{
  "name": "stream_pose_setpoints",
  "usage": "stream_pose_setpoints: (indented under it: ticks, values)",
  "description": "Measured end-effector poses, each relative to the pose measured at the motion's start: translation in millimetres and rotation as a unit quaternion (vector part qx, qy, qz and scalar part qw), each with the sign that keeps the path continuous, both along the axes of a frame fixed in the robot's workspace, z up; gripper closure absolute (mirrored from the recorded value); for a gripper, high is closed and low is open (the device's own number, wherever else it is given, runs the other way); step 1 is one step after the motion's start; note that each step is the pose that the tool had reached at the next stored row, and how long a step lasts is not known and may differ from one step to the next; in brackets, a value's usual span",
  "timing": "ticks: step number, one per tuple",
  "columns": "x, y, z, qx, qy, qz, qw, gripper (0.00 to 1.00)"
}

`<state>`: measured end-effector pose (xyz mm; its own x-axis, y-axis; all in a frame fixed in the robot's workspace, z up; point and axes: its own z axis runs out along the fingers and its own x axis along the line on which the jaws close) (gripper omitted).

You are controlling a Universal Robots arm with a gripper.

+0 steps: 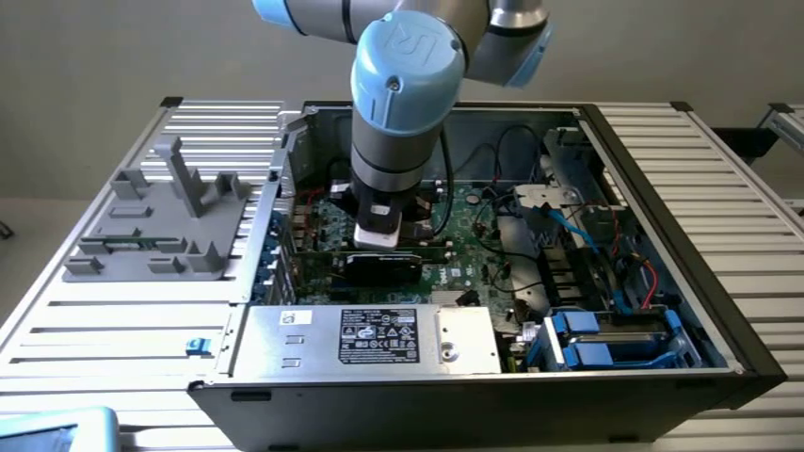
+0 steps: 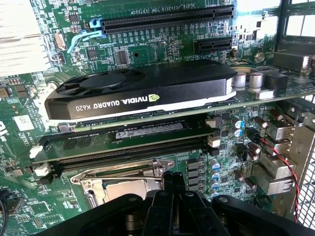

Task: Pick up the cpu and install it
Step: 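Install the second cpu locking lever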

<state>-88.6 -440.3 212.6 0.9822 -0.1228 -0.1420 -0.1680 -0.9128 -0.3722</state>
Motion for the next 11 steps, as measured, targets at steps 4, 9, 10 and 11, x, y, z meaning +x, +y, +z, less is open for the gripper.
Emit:
stream_pose_setpoints:
  ticks: [4, 9, 10, 11]
  values:
    - [0.0, 0.0, -2.6, 0.0, 0.0, 0.0, 1.0, 0.88]
    - [0.0, 0.0, -6.2, 0.0001, 0.0, 0.0, 1.0, 0.88]
    - [0.0, 0.0, -6.8, 0.0001, -0.0001, 0.0, 1.0, 0.88]
    - [0.0, 0.0, -7.4, 0.0001, -0.0001, 0.0, 1.0, 0.88]
